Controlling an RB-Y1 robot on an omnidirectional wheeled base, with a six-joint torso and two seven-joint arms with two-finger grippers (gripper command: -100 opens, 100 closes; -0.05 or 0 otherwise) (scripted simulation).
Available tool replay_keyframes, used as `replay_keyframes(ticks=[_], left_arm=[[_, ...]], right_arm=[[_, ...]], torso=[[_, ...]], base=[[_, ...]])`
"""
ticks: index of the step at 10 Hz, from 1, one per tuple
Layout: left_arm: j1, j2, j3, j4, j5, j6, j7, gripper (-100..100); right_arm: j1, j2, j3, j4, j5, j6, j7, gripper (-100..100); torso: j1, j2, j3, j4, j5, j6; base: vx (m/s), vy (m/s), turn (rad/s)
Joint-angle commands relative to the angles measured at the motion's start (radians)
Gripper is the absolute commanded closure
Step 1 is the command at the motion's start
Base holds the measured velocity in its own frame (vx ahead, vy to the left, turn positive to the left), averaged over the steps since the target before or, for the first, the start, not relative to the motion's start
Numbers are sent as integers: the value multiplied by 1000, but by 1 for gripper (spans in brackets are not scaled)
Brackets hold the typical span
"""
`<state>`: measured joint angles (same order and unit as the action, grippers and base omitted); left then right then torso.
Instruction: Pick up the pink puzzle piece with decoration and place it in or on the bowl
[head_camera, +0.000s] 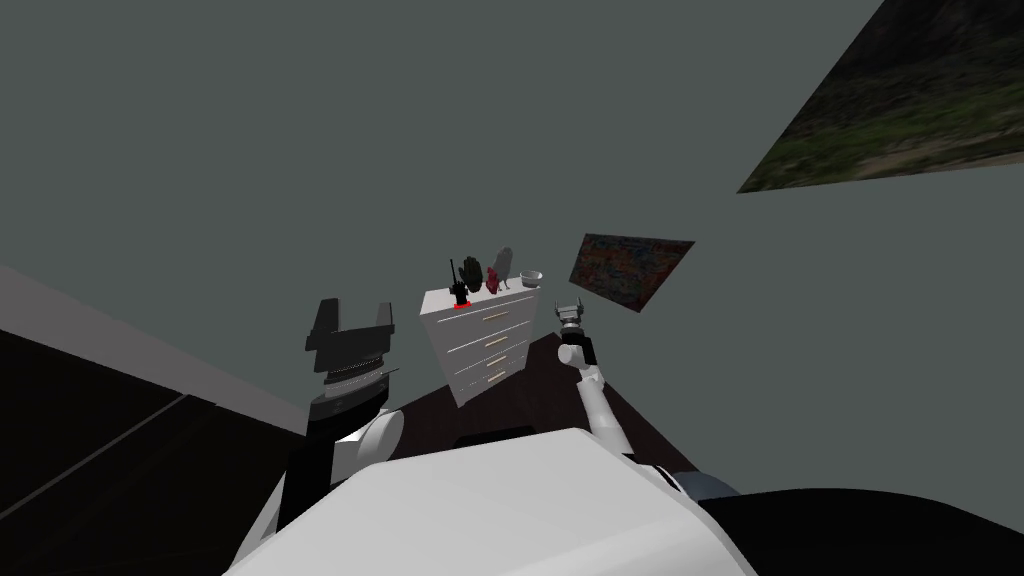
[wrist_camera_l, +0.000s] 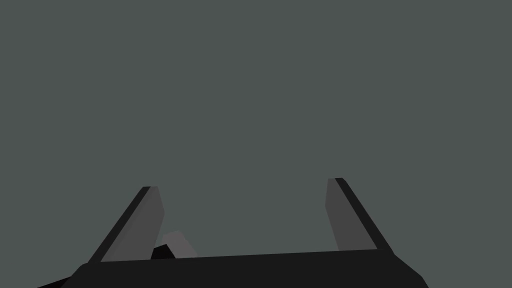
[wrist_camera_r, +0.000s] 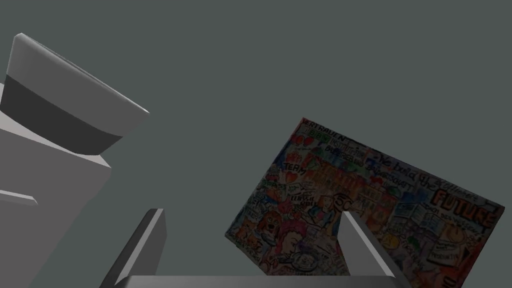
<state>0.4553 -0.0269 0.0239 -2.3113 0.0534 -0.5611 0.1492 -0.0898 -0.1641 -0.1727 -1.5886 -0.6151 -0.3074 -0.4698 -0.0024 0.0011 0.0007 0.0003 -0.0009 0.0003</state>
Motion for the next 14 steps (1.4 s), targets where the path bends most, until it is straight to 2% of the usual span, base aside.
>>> replay_keyframes(ticks=[1, 2, 4, 5, 6, 7, 8, 9, 10, 11, 13, 14], left_arm=[[0, 0, 0, 0, 0, 0, 0, 0], [0, 0, 0, 0, 0, 0, 0, 0], [0, 0, 0, 0, 0, 0, 0, 0], [0, 0, 0, 0, 0, 0, 0, 0], [0, 0, 0, 0, 0, 0, 0, 0], [0, 0, 0, 0, 0, 0, 0, 0], [0, 0, 0, 0, 0, 0, 0, 0], [0, 0, 0, 0, 0, 0, 0, 0], [0, 0, 0, 0, 0, 0, 0, 0], [0, 0, 0, 0, 0, 0, 0, 0], [0, 0, 0, 0, 0, 0, 0, 0], [0, 0, 0, 0, 0, 0, 0, 0]], right_arm=[[-50, 4, 0, 50, -34, 30, -41, -100], [-56, 4, 0, 58, -34, 30, -41, -100], [-129, 9, 3, 135, -88, 87, -108, -100], [-156, 9, 3, 154, -88, 87, -112, -100], [-185, 12, 8, 194, -111, 117, -146, -100], [-206, 12, 8, 202, -111, 117, -146, -100], [-248, 14, 14, 249, -132, 148, -181, -100], [-256, 14, 14, 249, -132, 148, -181, -100], [-299, 15, 21, 296, -152, 180, -215, -100], [-306, 15, 21, 296, -152, 180, -215, -100], [-381, 18, 40, 377, -184, 240, -281, -100], [-405, 18, 40, 385, -184, 244, -281, -100]], torso=[[0, 0, 0, 0, 0, 0], [0, 0, 0, 0, 0, 0], [0, 1, 1, 0, 0, 0], [-1, 2, 1, 0, 0, 0], [0, 1, 1, 0, 0, 0], [1, 1, 0, 0, 0, 0], [2, 0, 0, 0, 0, 0], [2, -1, 0, 0, 1, 0], [2, -1, 0, 0, 1, 0], [3, -1, -1, 0, 1, 0], [3, -1, -1, 0, 1, 0], [4, -1, -1, 0, 1, 0]], base=[[-46, -49, 28], [-45, -48, 21], [-71, -55, 37], [-53, -39, 19], [-45, -27, 14], [-28, -15, 14], [-25, -11, 21], [-23, -9, 13], [-23, -7, 14], [-18, -3, 9], [-19, 8, 16], [-16, 14, 4]])
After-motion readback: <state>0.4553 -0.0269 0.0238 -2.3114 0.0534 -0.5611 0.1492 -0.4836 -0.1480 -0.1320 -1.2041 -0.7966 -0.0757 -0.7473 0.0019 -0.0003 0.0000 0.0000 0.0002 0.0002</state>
